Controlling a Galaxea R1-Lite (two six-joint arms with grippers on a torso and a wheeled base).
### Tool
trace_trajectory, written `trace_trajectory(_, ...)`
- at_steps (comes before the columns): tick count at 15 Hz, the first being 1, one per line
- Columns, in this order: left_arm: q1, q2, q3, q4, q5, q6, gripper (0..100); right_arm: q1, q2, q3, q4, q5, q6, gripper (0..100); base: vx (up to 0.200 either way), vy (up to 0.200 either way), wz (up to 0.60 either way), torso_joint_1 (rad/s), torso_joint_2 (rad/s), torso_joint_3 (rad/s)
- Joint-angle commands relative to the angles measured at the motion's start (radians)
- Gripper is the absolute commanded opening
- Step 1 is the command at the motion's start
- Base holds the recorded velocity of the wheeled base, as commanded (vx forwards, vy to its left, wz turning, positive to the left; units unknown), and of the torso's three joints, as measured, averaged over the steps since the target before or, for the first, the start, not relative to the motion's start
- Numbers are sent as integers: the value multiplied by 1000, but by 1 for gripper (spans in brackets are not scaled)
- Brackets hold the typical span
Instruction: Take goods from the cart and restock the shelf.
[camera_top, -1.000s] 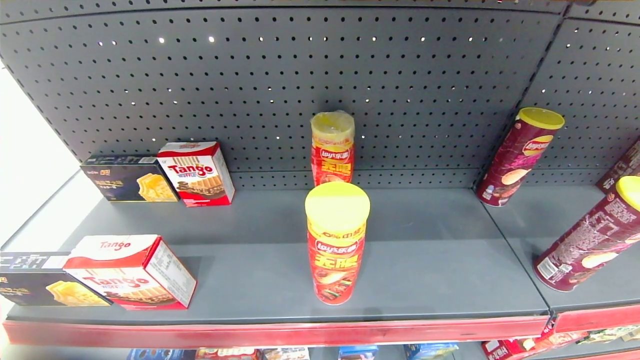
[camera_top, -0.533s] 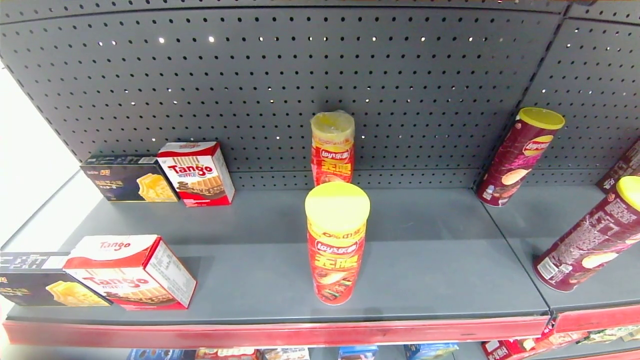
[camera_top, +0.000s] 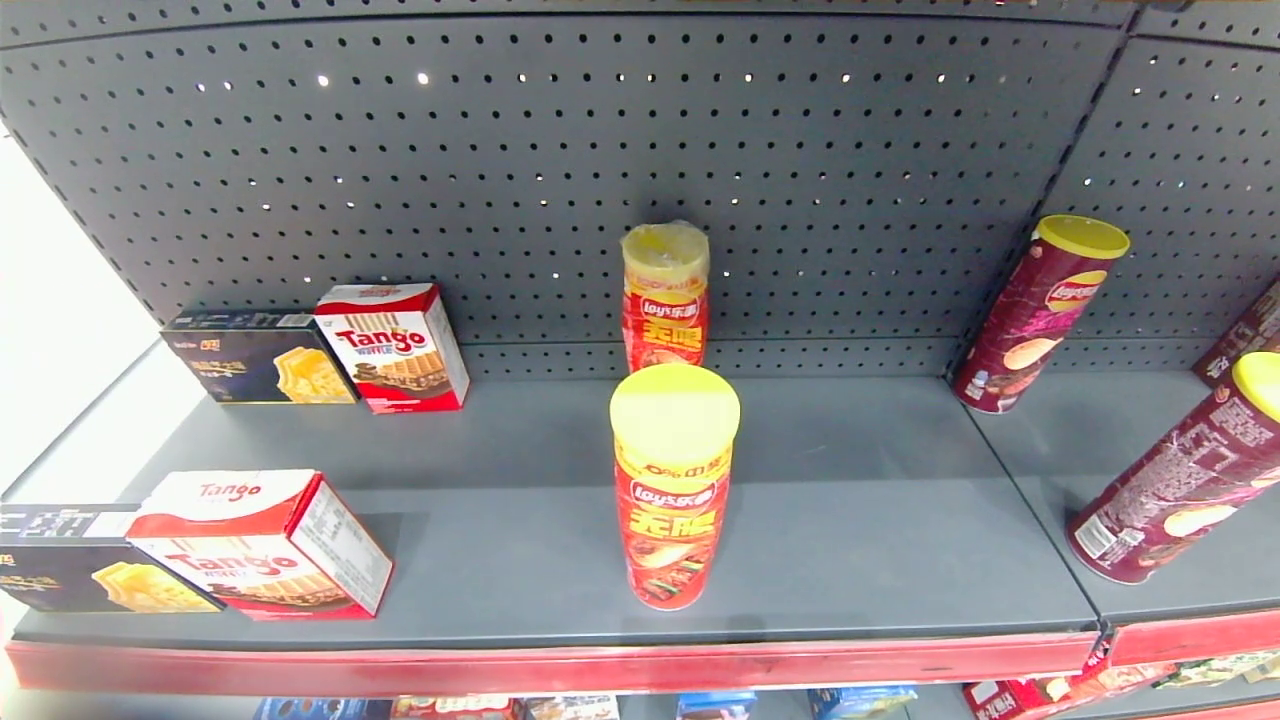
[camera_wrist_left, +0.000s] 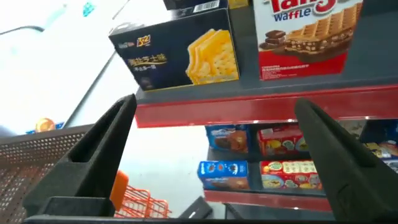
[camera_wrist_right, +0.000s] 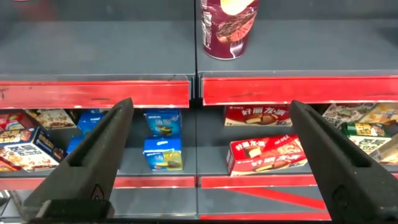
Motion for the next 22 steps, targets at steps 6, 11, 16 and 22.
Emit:
trace_trajectory(6,-1,5,-12,93,-287,-102,100,0,2,0,0,0,0,100,0,0,0,0,0,0)
trace_trajectory(11,-2,1,-2,70,-191,-179,100,0,2,0,0,0,0,100,0,0,0,0,0,0)
trace_trajectory(16,-2,3,-2,68,-197,-184,100,0,2,0,0,0,0,100,0,0,0,0,0,0)
trace_trajectory(22,-2,3,-2,68,-195,-184,100,0,2,0,0,0,0,100,0,0,0,0,0,0)
